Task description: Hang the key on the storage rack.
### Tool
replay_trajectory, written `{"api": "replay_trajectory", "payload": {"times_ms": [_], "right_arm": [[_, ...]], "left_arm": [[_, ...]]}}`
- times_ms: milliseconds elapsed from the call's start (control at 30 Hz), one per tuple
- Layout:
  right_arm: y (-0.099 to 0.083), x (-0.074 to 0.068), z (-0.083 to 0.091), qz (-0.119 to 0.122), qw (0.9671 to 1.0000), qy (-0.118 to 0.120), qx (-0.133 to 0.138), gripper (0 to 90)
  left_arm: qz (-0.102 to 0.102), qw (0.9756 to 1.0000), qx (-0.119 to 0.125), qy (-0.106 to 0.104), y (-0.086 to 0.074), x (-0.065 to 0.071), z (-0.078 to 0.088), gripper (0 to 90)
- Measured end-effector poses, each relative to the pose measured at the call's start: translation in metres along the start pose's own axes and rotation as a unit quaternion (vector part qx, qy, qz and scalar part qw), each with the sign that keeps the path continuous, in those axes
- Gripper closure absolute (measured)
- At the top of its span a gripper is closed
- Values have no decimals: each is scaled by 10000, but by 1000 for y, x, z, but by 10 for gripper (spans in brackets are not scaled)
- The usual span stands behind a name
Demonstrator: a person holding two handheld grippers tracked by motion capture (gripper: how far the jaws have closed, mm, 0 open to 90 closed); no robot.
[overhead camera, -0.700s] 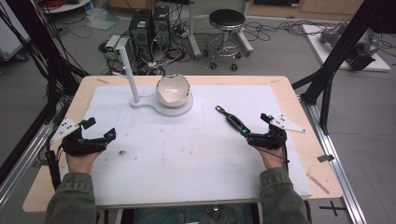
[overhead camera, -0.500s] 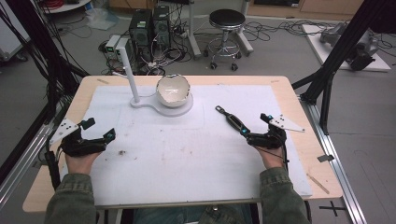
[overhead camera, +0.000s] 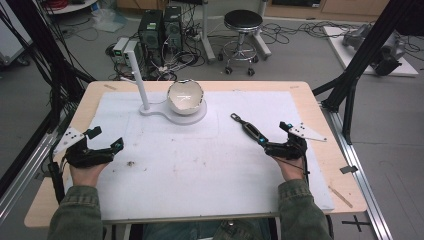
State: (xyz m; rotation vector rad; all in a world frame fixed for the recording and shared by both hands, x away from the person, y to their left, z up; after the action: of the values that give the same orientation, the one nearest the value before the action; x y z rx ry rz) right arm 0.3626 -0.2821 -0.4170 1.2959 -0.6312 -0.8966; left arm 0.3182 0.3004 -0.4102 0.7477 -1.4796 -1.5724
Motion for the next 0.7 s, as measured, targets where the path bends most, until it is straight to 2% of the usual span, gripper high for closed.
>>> {"api": "replay_trajectory", "payload": {"times_ms": [167, 400, 700], "right_arm": [[-1, 0, -1, 51, 9999, -100, -106, 4], [2, -2, 1, 75, 9999, -122, -83, 4], [11, -8, -2, 178, 9994, -128, -261, 4]], "left_arm": [[-36, 10000, -18, 11, 0, 1, 0, 17], [-38, 10000, -52, 20, 0, 1, 0, 17], [-3, 10000, 1, 45, 0, 1, 2, 17]]}}
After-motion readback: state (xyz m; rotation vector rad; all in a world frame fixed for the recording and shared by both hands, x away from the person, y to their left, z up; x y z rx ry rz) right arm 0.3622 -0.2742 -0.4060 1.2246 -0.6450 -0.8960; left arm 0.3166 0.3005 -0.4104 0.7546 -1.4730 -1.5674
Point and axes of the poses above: each handheld gripper's, and its own axes: z roughly backward along the jaws, y roughly out of its top, x roughly to its right, the point moved 1 cm from there along -z, roughly forward along the jaws, and after that the axes turned 2 degrees about x, right-handed, at the moved point
